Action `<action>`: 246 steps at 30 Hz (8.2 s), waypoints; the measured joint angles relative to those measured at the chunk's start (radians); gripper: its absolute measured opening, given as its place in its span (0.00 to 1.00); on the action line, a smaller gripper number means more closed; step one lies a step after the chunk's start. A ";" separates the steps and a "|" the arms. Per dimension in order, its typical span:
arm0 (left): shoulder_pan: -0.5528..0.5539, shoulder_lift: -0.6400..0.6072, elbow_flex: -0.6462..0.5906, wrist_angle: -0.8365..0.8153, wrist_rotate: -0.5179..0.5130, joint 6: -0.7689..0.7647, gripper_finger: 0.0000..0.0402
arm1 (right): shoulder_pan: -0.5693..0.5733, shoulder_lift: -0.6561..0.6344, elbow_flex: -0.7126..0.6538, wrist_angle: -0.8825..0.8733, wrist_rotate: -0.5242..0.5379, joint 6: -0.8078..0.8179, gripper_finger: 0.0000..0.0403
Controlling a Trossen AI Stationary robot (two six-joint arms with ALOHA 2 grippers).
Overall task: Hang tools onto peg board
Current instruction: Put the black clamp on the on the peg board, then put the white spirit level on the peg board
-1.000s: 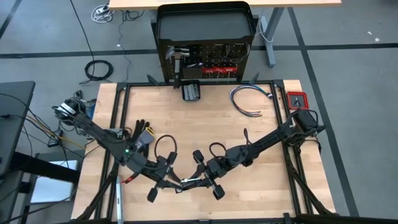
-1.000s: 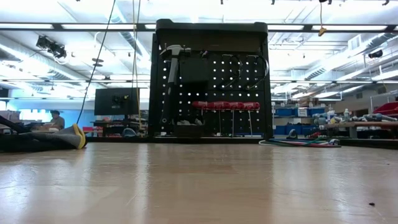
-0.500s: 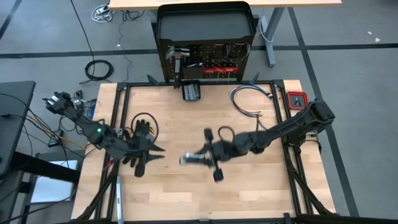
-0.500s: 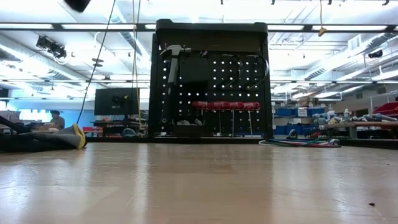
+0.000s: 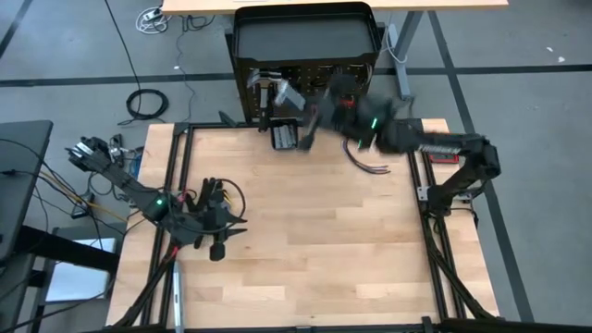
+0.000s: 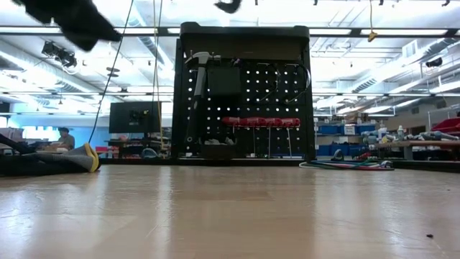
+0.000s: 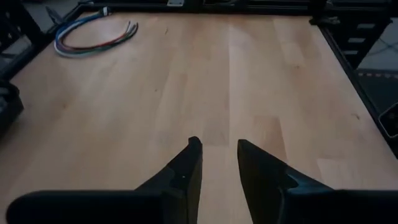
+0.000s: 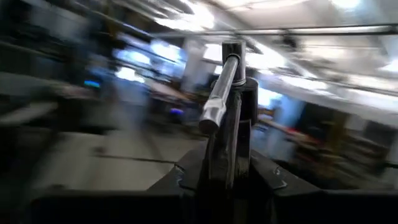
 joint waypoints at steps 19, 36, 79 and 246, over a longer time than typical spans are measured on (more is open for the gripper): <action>0.109 -0.002 -0.125 0.239 -0.066 0.078 0.27 | -0.581 0.078 0.272 -0.259 -0.047 -0.144 0.18; 0.383 -0.005 -0.014 0.180 -0.010 0.208 0.27 | -0.731 0.237 0.446 -0.424 -0.127 -0.005 0.28; 0.464 -0.027 0.102 -0.101 0.331 0.107 0.27 | -0.707 0.137 0.445 -0.809 -0.325 0.359 0.64; -0.278 0.677 0.111 -0.213 1.336 -1.779 0.34 | 0.236 0.104 -0.004 -1.032 -0.107 0.220 0.58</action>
